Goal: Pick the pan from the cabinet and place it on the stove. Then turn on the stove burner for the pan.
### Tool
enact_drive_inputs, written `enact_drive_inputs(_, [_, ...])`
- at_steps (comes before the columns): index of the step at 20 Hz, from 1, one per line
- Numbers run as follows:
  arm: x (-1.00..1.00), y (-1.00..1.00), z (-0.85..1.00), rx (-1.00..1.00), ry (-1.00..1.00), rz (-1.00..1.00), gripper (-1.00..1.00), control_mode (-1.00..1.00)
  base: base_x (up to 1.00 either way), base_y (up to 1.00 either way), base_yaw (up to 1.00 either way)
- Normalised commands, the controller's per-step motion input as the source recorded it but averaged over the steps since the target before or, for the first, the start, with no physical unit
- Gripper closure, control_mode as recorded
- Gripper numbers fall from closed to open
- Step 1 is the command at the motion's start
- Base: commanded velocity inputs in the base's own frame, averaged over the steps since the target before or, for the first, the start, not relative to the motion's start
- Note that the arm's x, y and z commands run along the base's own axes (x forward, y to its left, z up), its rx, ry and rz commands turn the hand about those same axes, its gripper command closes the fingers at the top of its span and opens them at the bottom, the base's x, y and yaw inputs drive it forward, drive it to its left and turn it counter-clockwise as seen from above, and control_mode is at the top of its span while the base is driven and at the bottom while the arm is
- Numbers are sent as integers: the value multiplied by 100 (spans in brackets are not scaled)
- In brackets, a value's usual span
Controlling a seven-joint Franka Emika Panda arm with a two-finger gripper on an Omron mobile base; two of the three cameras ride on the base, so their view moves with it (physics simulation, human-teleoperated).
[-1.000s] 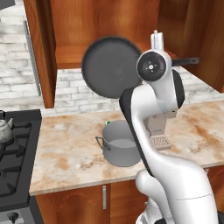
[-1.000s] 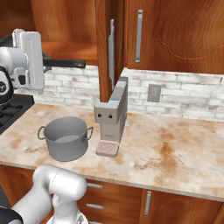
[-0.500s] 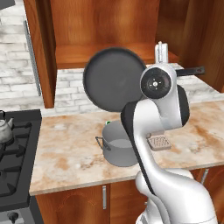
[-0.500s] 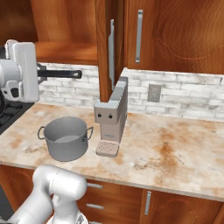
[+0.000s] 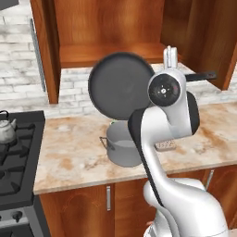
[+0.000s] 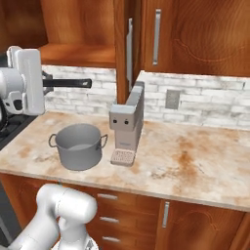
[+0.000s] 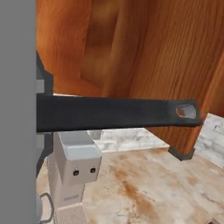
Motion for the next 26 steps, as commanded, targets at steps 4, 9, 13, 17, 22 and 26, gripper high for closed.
enact_drive_inputs(4, [0,0,0,0,0,0,100,100,-75,15,0])
enact_drive_inputs(9, [0,0,0,0,0,0,100,100,-77,52,0])
enact_drive_inputs(13, [0,0,0,0,0,0,100,100,-60,83,1])
enact_drive_inputs(17, [0,0,0,0,0,0,100,100,-31,91,0])
enact_drive_inputs(22, [0,0,0,0,0,0,100,100,-1,100,0])
enact_drive_inputs(26, [0,0,0,0,0,0,100,100,9,98,0])
